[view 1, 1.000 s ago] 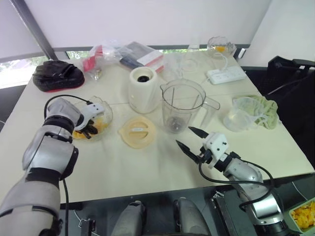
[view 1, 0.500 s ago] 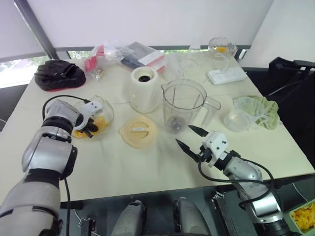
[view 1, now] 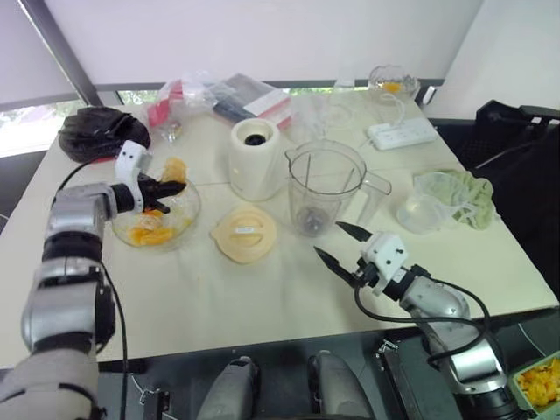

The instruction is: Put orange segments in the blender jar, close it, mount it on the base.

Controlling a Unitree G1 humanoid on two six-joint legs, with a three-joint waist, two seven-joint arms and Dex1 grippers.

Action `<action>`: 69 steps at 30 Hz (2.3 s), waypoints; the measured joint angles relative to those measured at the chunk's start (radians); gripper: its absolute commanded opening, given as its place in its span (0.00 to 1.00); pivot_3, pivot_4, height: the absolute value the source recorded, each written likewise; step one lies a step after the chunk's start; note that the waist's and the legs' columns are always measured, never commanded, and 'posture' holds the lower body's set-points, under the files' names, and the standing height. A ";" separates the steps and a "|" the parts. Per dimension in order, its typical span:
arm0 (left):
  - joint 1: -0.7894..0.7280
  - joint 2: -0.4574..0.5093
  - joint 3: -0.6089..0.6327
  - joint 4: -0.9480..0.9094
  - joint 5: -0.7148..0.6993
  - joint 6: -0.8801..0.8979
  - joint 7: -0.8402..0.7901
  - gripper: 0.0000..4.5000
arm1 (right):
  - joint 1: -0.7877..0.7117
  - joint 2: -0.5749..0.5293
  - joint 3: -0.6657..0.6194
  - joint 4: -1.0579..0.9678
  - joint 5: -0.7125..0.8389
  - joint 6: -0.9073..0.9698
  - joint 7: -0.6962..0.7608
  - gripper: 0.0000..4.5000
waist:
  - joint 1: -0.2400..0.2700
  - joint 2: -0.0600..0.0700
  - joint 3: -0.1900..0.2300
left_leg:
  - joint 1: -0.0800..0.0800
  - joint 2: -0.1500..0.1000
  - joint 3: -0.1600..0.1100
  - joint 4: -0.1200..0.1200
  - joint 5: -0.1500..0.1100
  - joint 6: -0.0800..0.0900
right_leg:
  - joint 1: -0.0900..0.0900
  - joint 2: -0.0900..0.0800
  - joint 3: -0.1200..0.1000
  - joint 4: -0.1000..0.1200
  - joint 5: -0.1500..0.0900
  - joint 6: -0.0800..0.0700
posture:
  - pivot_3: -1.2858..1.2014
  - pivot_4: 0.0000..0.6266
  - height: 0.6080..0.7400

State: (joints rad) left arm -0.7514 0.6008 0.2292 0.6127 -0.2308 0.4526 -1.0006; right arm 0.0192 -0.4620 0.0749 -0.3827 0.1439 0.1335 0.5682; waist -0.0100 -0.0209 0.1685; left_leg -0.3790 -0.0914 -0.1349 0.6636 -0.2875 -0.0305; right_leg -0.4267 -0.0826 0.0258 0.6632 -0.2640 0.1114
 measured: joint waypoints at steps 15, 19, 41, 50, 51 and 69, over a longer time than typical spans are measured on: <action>-0.491 -0.110 -0.132 -0.123 -0.116 0.011 -0.026 0.01 | 0.063 0.016 -0.030 -0.023 -0.027 0.014 -0.075 0.76 | 0.010 0.001 -0.001 | 0.001 -0.001 0.002 0.001 0.000 -0.001 | 0.001 0.000 0.000 -0.001 0.000 0.000 | 0.52 0.24 1.00; -0.624 -0.211 -0.240 0.158 -0.033 -0.135 -0.121 0.01 | 0.106 0.045 -0.029 -0.051 -0.051 0.014 -0.118 0.76 | 0.013 0.001 0.000 | 0.001 -0.001 0.002 0.001 0.000 0.000 | 0.001 0.001 0.000 -0.001 0.000 0.000 | 0.52 0.24 1.00; -0.715 -0.462 -0.404 0.702 0.313 -0.536 -0.191 0.80 | 0.304 0.145 -0.038 -0.213 -0.180 0.012 -0.328 0.76 | 0.025 0.001 0.000 | -0.002 -0.002 -0.003 -0.001 0.000 0.001 | 0.000 0.001 -0.003 -0.001 -0.002 0.002 | 0.52 0.24 1.00; -0.753 -0.487 -0.329 0.705 0.311 -0.570 -0.100 0.99 | 0.304 0.148 -0.039 -0.213 -0.183 0.012 -0.331 0.76 | 0.025 0.001 0.000 | -0.002 -0.002 -0.003 -0.001 0.000 0.001 | 0.000 0.001 -0.003 -0.001 -0.002 0.002 | 0.52 0.24 1.00; -0.754 -0.488 -0.319 0.705 0.305 -0.570 -0.095 0.99 | 0.302 0.147 -0.039 -0.213 -0.183 0.013 -0.330 0.76 | 0.025 0.001 0.000 | -0.002 -0.002 -0.003 -0.001 0.000 0.001 | 0.000 0.001 -0.003 -0.001 -0.002 0.003 | 0.52 0.24 1.00; -0.339 -0.246 -0.159 0.095 0.069 -0.244 -0.248 0.99 | 0.322 0.162 -0.233 -0.196 -0.077 0.030 -0.341 0.76 | 0.024 0.007 -0.003 | 0.000 0.000 -0.005 -0.005 0.000 0.000 | 0.000 0.002 -0.002 0.001 -0.002 0.001 | 0.52 0.24 1.00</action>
State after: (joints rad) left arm -1.0906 0.3545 0.0705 0.7081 -0.1613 0.2083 -1.2482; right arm 0.3417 -0.2999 -0.1580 -0.5785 0.0666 0.1638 0.2267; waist 0.0142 -0.0143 0.1659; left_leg -0.3792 -0.0918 -0.1403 0.6591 -0.2871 -0.0309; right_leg -0.4272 -0.0805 0.0238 0.6637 -0.2664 0.1125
